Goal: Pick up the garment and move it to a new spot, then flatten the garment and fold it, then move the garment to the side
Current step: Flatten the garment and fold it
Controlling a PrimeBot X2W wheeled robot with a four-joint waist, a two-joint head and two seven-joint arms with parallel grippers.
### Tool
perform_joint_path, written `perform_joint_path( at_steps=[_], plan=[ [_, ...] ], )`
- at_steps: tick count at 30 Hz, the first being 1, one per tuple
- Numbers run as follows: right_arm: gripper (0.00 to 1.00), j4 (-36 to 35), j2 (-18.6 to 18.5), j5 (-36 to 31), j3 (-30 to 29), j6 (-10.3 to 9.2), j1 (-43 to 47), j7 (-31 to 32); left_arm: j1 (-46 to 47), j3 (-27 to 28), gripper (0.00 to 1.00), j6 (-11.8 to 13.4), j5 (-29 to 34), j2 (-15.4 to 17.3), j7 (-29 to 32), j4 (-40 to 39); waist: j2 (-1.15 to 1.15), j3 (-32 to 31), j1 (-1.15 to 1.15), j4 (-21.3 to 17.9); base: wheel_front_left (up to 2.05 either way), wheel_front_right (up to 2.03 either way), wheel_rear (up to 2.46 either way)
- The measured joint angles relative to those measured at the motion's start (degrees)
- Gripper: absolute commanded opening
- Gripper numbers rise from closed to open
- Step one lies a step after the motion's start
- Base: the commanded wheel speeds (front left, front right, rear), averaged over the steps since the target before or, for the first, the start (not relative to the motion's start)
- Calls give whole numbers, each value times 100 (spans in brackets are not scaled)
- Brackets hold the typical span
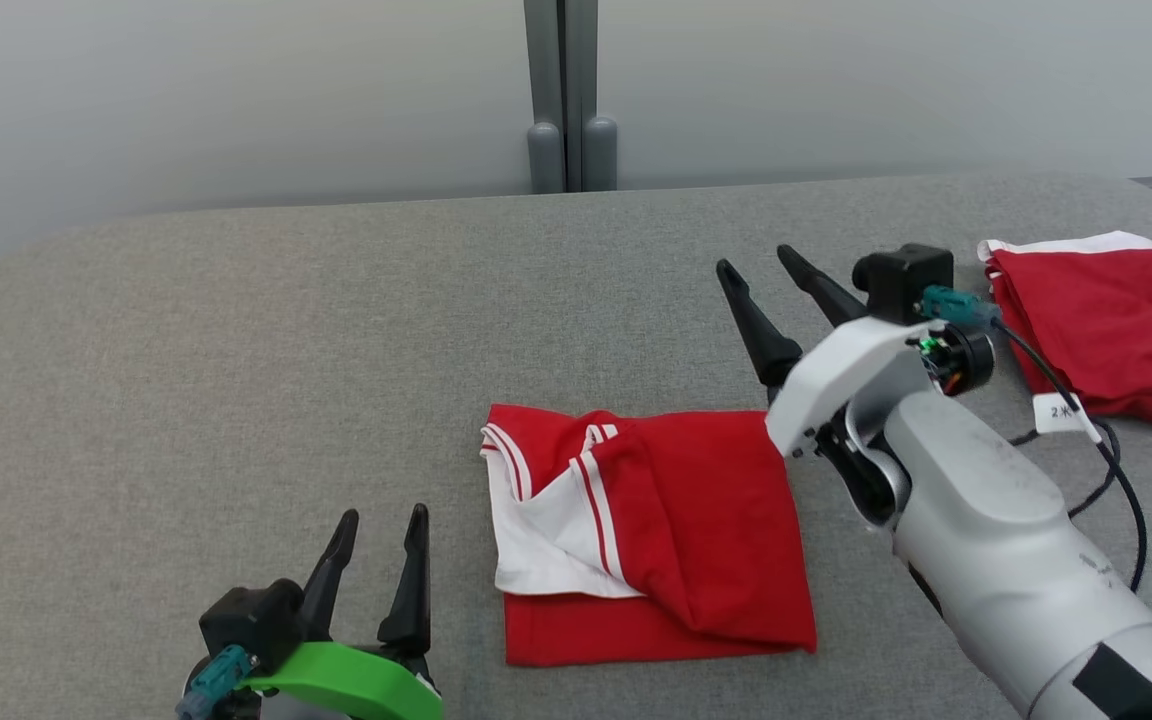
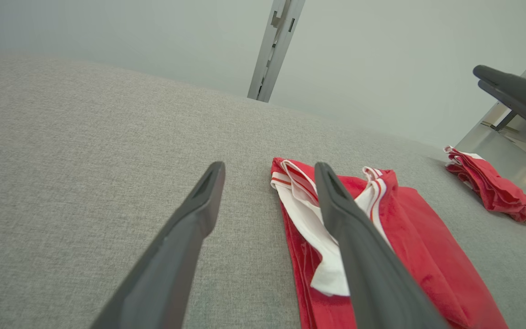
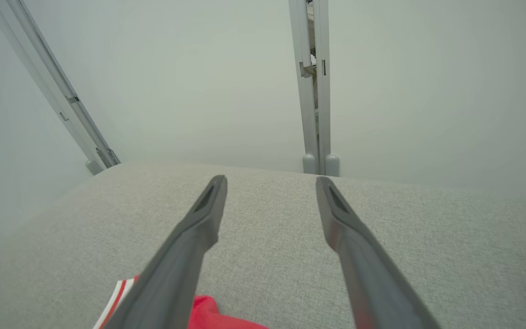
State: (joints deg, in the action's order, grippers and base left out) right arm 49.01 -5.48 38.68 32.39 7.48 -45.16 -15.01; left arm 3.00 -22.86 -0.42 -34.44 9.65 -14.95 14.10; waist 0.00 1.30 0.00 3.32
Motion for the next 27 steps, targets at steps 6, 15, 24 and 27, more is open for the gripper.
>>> perform_joint_path(
  at_steps=[6, 15, 24, 27],
  plan=[
    [72, -241, 13, -1401, -771, 0, 872, 1, 2, 70, 100, 29, 22, 35, -1, -81, 0, 51, 0, 43, 0, 0, 0],
    [0, -269, 229, -2224, -991, 1, 1538, 1, 4, 211, 100, 68, 57, 132, -2, -211, 0, 117, 0, 335, 0, 0, 0],
    [0, 219, 258, -2271, -564, 1, 1545, 1, 9, 223, 100, 88, 73, 152, -9, -220, 0, 177, 0, 758, 0, 0, 0],
    [0, 270, 265, -2130, -213, 1, 1546, 1, 7, 238, 100, 93, 73, 162, -9, -214, 0, 179, 0, 890, 0, 0, 0]
  ],
)
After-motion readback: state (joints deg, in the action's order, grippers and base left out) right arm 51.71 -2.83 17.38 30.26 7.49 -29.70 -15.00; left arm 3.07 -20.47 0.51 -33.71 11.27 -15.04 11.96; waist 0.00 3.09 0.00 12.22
